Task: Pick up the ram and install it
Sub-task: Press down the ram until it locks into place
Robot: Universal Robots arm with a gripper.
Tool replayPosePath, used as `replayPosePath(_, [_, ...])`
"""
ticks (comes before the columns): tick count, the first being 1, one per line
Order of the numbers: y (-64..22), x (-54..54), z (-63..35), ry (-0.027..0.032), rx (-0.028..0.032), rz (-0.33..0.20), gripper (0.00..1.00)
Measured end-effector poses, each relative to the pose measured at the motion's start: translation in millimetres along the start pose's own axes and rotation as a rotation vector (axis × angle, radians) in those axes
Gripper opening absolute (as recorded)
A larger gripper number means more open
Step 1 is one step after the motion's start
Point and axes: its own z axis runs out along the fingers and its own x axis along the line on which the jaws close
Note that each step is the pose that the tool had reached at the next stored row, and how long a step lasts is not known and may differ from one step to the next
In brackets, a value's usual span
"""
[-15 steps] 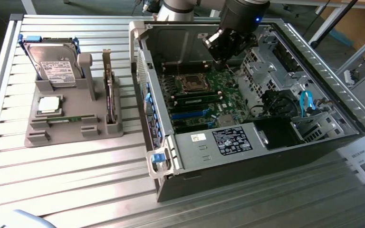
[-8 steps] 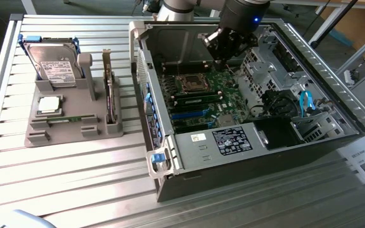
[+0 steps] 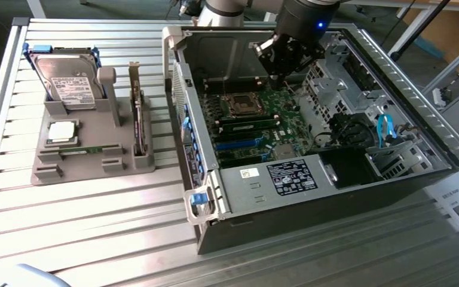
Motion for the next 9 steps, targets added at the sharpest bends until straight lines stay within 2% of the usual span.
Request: replayPosePath(9, [0.0, 0.0, 0.0, -0.0004, 0.0007, 0.032, 0.10])
